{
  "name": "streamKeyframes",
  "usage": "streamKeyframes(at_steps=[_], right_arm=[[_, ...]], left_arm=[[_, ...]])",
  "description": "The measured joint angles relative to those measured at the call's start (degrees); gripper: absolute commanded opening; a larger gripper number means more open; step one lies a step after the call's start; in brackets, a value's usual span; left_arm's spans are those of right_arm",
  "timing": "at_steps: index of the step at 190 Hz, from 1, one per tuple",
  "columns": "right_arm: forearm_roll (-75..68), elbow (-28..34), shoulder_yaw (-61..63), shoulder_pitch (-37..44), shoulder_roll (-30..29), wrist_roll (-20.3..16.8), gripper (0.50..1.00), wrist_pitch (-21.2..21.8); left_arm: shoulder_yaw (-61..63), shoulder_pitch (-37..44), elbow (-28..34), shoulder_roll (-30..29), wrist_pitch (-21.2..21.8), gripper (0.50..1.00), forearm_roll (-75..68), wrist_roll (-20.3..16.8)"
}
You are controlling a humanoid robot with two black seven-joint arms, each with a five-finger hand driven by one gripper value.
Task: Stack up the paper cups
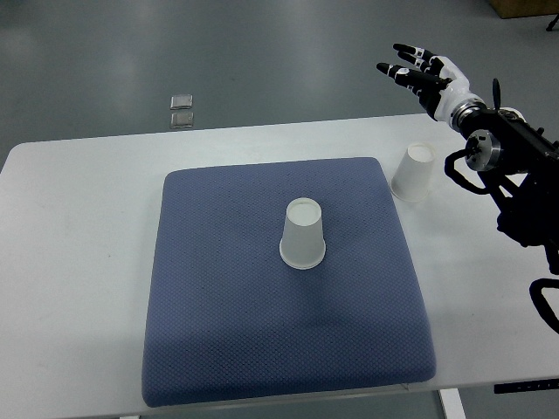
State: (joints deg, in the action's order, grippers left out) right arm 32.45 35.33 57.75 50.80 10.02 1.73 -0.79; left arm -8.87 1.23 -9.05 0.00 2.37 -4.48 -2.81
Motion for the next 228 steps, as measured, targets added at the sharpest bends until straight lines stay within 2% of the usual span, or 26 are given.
streamKeyframes(at_steps=[65,147,228], right_arm=[[4.30,0.00,-3.30,0.09,1.09,1.46,0.913,1.59],[29.33,0.03,-12.57,-0.22,6.40,5.07,0.913,4.99],[41.66,0.08,-26.68,1.32,10.01,7.07,0.913,4.83]], left_arm=[[0.00,-0.01,0.00,0.00,0.00,1.000,0.00,0.00],[0.00,-0.01,0.00,0.00,0.00,1.000,0.00,0.00],[0.00,-0.01,0.00,0.00,0.00,1.000,0.00,0.00]])
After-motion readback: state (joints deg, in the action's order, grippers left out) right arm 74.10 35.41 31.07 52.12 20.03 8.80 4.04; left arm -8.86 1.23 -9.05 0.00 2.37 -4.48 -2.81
